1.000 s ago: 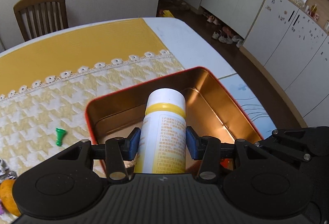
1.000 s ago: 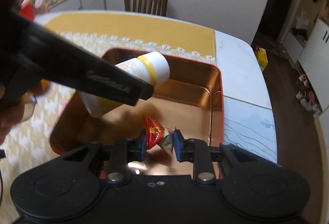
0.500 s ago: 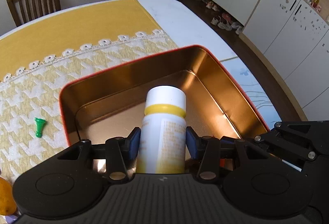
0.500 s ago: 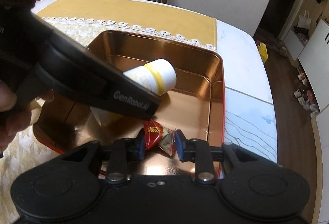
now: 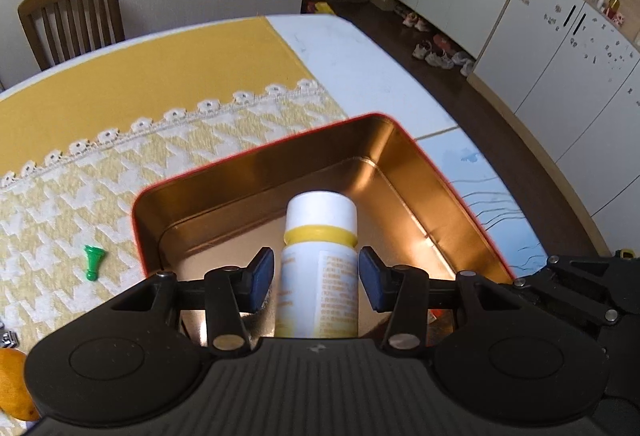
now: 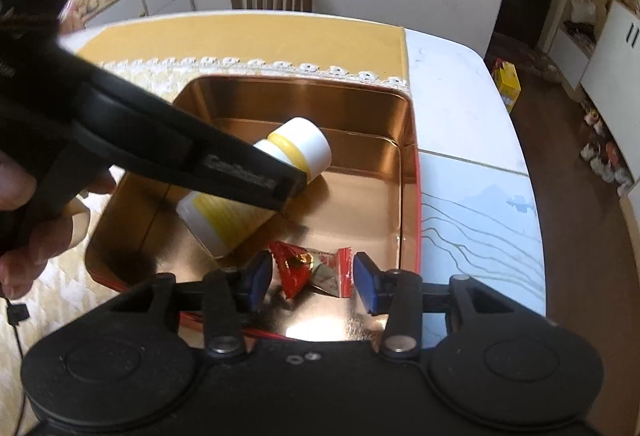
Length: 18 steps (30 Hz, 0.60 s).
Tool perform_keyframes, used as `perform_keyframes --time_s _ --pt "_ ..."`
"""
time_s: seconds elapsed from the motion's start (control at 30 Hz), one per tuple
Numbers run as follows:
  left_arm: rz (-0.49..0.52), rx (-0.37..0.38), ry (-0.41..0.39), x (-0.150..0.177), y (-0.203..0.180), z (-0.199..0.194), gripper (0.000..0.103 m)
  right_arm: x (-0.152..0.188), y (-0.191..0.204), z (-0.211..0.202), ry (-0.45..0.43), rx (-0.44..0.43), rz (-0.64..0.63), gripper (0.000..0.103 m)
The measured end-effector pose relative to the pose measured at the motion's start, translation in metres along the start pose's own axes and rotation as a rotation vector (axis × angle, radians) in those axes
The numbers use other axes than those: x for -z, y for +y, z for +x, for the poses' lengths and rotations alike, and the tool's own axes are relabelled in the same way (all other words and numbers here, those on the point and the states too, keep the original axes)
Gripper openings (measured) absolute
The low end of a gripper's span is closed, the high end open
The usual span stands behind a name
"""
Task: Organize rigid objects
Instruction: 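Release the pill bottle from left tool while right tool drops candy into tin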
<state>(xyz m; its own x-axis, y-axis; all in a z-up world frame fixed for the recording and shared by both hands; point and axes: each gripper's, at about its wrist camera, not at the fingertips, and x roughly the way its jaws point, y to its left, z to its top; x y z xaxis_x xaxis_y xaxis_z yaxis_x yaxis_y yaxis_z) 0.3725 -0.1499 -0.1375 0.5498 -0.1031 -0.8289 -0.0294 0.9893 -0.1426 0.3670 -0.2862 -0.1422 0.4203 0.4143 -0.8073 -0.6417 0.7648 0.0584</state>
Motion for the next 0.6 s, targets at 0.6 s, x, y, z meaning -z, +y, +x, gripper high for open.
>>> perform_keyframes --time_s 0.6 --pt "0.023 0.049 -0.124 0.018 0.005 -0.081 0.048 0.006 -0.002 -0.047 -0.092 -0.008 0.114 0.071"
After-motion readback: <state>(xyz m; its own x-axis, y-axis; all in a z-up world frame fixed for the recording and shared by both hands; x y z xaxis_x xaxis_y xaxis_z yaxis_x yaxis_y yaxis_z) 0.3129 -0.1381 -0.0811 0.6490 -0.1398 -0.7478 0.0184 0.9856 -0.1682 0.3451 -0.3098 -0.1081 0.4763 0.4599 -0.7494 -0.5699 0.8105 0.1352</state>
